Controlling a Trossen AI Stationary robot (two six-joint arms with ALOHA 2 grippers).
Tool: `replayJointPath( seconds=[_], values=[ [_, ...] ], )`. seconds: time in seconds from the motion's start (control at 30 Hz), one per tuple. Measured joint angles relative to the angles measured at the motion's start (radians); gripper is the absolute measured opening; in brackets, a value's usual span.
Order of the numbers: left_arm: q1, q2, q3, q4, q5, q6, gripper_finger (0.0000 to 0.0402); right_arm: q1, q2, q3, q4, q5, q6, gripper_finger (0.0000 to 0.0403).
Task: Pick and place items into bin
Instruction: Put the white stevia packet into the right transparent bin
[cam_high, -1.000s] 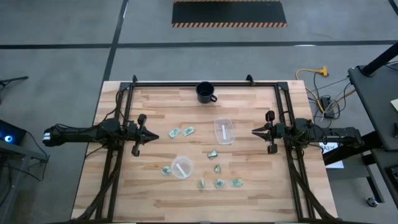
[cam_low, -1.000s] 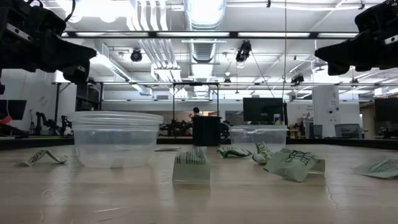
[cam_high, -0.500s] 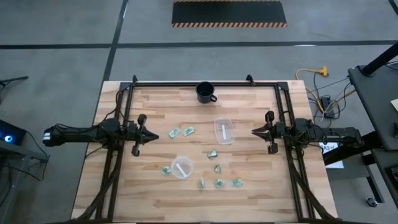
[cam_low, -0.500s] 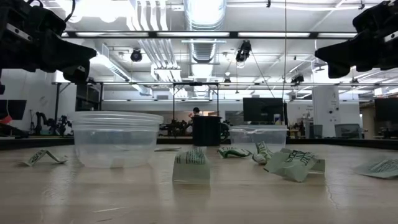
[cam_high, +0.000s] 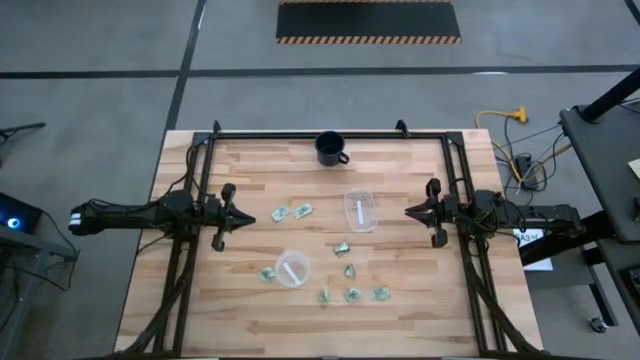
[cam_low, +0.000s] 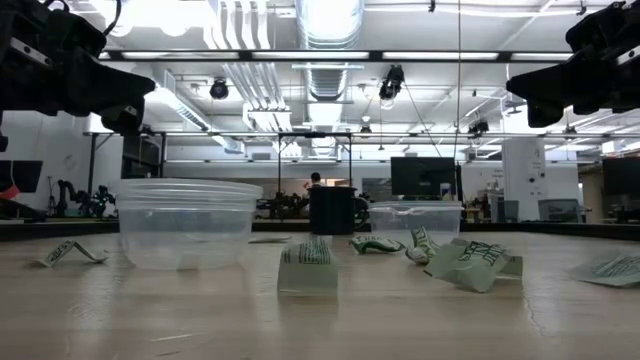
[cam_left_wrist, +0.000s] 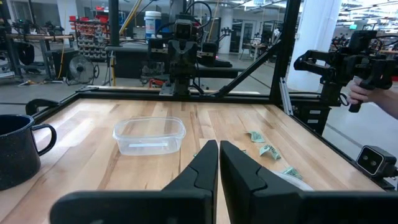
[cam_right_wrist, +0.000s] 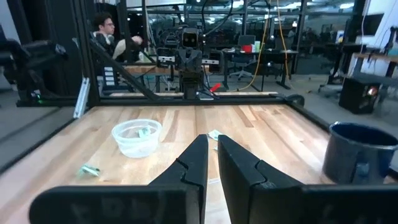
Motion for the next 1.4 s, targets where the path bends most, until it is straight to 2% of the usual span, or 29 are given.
replayJointPath(
  seconds=[0.1, 0.47, 0.63, 1.13, 1.27, 1.4],
  values=[
    [0.000, 0.000, 0.000, 0.000, 0.000, 0.000, 0.0000, 0.000, 0.000, 0.000, 0.003, -0.001, 0.075, 0.0029],
    [0.000, 0.000, 0.000, 0.000, 0.000, 0.000, 0.0000, 0.000, 0.000, 0.000, 0.031, -0.005, 0.139, 0.0029],
    [0.000, 0.000, 0.000, 0.000, 0.000, 0.000, 0.0000, 0.000, 0.000, 0.000, 0.033, -0.005, 0.226, 0.0029],
    [0.000, 0.000, 0.000, 0.000, 0.000, 0.000, 0.0000, 0.000, 0.000, 0.000, 0.030, -0.006, 0.223, 0.0029],
    [0.000, 0.000, 0.000, 0.000, 0.000, 0.000, 0.0000, 0.000, 0.000, 0.000, 0.084, -0.006, 0.217, 0.0029],
    [0.000, 0.000, 0.000, 0.000, 0.000, 0.000, 0.0000, 0.000, 0.000, 0.000, 0.223, -0.009, 0.230, 0.0029]
  ],
)
